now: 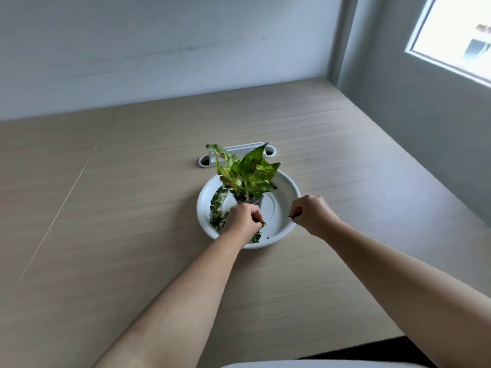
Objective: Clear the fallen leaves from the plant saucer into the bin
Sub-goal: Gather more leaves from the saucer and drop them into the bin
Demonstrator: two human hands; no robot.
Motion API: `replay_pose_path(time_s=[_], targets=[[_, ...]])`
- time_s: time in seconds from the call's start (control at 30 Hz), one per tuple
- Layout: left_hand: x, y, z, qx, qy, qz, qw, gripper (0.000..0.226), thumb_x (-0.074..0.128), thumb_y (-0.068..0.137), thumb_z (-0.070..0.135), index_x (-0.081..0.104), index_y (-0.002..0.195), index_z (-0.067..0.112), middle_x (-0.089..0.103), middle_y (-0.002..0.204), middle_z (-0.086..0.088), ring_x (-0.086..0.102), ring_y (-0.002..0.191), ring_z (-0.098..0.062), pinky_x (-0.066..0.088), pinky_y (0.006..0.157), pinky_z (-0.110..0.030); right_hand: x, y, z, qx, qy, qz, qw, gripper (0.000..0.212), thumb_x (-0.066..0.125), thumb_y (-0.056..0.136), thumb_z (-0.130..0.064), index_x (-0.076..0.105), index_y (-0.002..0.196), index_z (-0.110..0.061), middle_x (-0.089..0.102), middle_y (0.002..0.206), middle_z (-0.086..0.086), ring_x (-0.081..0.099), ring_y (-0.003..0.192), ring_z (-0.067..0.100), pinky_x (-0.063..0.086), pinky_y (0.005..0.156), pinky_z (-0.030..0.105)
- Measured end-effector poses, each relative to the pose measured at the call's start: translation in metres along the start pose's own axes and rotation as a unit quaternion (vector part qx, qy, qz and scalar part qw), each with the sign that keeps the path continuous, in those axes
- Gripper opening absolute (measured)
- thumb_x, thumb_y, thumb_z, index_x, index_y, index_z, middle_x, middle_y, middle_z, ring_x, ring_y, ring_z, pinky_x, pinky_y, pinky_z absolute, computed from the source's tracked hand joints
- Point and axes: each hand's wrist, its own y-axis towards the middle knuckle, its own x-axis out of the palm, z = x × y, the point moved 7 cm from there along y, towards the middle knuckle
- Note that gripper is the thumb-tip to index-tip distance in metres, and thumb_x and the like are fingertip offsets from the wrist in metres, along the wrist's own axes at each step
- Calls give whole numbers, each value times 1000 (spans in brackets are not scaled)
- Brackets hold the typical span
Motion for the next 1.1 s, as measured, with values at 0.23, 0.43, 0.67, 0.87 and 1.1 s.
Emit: replay_pose_path(time_s=[0.23,0.43,0.67,0.87,1.1], targets=[[93,-30,143,90,0,-61,994,14,64,73,0,72,72,11,68,67,-7,67,68,-22,54,64,-29,-106,-93,132,105,7,73,992,20,58,75,0,72,78,-14,65,81,7,57,62,25,38,47,18],[254,-104,320,223,8,-188,956,20,64,72,-4,67,66,14,65,66,-5,65,62,-21,55,66,-30,-209,-248,303,235,4,153,960,16,66,74,-2,75,83,-11,73,90,9,67,87,24,40,67,19],[431,-218,440,344,60,-329,877,10,69,72,-2,72,77,6,69,72,-8,56,60,-12,48,63,-22,-241,-430,456,406,60,213,887,16,63,74,2,74,81,-8,75,88,12,68,85,25,44,71,23],[544,-266,435,370,153,-426,811,23,67,70,1,62,62,22,68,74,-5,63,73,-21,53,71,-28,-176,-516,524,511,117,193,829,11,69,75,-5,71,76,-15,73,86,7,66,82,22,45,71,23],[644,-275,403,368,220,-491,759,19,67,74,2,64,70,20,62,73,1,60,70,-15,49,67,-24,-111,-546,583,560,163,199,787,10,67,76,-2,71,80,-10,70,93,8,64,81,20,44,71,23]])
